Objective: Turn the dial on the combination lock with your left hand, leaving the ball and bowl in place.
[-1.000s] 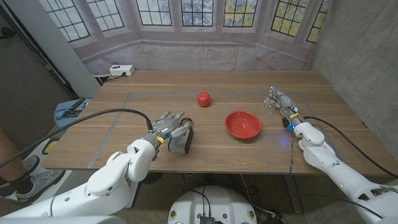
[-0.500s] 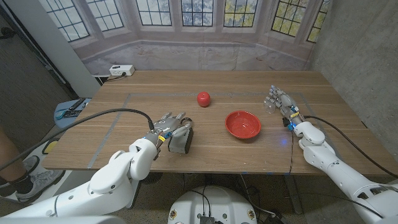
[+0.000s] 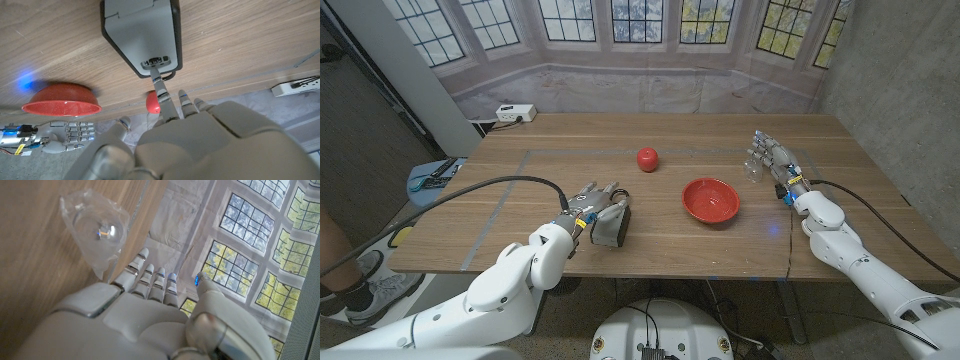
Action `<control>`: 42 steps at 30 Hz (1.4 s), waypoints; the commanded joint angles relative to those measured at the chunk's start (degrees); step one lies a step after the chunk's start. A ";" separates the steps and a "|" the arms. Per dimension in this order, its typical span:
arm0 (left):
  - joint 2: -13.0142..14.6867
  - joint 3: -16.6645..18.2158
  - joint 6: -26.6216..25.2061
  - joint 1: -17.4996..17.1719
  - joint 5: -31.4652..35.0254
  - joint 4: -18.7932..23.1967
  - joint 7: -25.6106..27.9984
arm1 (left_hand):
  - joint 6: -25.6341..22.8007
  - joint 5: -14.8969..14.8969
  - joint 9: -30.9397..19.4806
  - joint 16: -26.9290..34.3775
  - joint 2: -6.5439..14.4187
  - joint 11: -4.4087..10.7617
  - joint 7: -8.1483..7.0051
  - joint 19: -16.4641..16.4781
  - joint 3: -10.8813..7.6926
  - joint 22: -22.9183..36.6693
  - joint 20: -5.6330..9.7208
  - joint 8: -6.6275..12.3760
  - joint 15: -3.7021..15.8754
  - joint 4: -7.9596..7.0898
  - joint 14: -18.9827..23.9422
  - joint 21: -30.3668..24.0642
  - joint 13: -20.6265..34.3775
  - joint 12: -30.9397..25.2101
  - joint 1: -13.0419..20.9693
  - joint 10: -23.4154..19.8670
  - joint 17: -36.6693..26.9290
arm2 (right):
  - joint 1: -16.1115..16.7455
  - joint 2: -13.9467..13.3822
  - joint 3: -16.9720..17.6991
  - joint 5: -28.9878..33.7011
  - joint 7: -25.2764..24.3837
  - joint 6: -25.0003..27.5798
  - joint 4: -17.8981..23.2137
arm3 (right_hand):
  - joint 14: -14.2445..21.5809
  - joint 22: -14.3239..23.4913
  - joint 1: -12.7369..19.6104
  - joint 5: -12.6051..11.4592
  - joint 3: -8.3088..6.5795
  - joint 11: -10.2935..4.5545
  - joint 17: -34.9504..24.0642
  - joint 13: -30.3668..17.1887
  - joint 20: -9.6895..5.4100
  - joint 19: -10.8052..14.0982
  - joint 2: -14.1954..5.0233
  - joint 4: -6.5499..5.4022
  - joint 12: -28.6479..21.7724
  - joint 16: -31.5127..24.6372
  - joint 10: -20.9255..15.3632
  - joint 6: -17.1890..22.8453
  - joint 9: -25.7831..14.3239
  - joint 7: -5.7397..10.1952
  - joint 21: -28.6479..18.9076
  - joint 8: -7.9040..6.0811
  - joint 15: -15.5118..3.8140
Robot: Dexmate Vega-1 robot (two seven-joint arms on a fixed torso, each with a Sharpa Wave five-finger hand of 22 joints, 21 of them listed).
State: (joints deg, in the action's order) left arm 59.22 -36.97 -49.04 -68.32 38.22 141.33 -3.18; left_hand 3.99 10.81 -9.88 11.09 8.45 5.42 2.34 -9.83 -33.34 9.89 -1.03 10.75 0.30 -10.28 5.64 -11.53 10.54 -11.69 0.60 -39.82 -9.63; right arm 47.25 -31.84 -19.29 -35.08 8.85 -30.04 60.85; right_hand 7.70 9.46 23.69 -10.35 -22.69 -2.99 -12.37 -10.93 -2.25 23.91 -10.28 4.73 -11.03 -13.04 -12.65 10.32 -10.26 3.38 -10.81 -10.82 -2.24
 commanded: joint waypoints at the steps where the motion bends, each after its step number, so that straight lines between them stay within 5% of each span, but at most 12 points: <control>1: -0.40 -0.24 0.20 0.04 -0.86 -0.57 0.81 | 0.06 0.21 -0.15 -0.28 0.38 0.05 -0.18 -1.07 -0.12 0.17 -0.50 -0.07 -0.19 0.26 0.56 0.07 0.10 0.15 0.19 -0.29 -0.05 | 0.70 -0.78 0.05 0.65 -0.85 0.53 2.32 | -0.11 0.29 0.30 0.18 -0.17 0.07 -0.27 -0.19 -2.99 0.32 0.08 -0.28 -0.20 -0.19 0.01 -0.11 -0.22 0.00 -0.24 -0.04 -3.32; 42: -0.36 -1.38 -1.76 0.17 -3.17 -0.27 2.64 | 0.04 0.22 -0.16 -0.27 0.31 -0.01 -0.26 -0.43 -0.08 0.17 -0.66 -0.15 0.00 0.24 1.07 -0.03 0.15 0.28 0.14 -1.13 -0.05 | 1.36 -1.02 0.37 1.13 -1.61 -0.28 3.57 | -0.04 0.30 0.27 0.17 -0.18 0.22 -0.25 -0.19 -2.81 0.36 0.08 -0.29 -0.23 -0.24 -0.02 -0.20 -0.22 -0.05 -0.27 -0.03 -3.17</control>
State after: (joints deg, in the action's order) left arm 58.57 -37.98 -49.73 -67.75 35.44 140.54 -1.37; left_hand 3.99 10.81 -9.88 10.69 8.45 5.43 2.34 -9.83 -33.34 9.89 -1.03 10.75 0.30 -10.28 6.27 -11.53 10.66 -11.41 0.60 -40.44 -9.63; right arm 48.10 -32.76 -19.14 -33.98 7.54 -29.91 64.12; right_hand 7.70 9.46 23.69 -10.35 -22.69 -2.99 -12.37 -10.93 -2.25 23.91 -10.28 4.73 -11.03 -13.04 -12.65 10.33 -10.26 3.38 -10.81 -10.82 -2.24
